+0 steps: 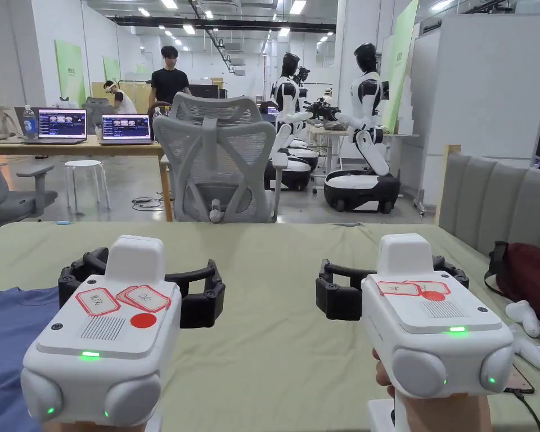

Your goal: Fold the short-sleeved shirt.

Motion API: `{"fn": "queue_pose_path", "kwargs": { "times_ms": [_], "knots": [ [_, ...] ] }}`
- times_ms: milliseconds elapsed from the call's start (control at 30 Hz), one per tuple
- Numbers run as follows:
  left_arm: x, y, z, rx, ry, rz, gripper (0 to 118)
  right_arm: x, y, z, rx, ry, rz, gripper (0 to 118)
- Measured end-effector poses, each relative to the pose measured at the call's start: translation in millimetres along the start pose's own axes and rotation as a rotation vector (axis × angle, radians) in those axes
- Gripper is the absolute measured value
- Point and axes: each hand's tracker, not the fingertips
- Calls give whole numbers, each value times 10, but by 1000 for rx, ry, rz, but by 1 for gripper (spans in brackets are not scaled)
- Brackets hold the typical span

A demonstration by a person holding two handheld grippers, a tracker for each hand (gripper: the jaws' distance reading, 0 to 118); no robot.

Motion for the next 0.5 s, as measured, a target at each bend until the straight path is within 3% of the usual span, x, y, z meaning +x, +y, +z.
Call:
{"fn": "queue_pose_path", "kwargs": {
  "times_ms": [500],
  "knots": [
    [-2,4,19,4,-5,-2,118,-31,-26,-35,-19,10,5,118]
  ]
}}
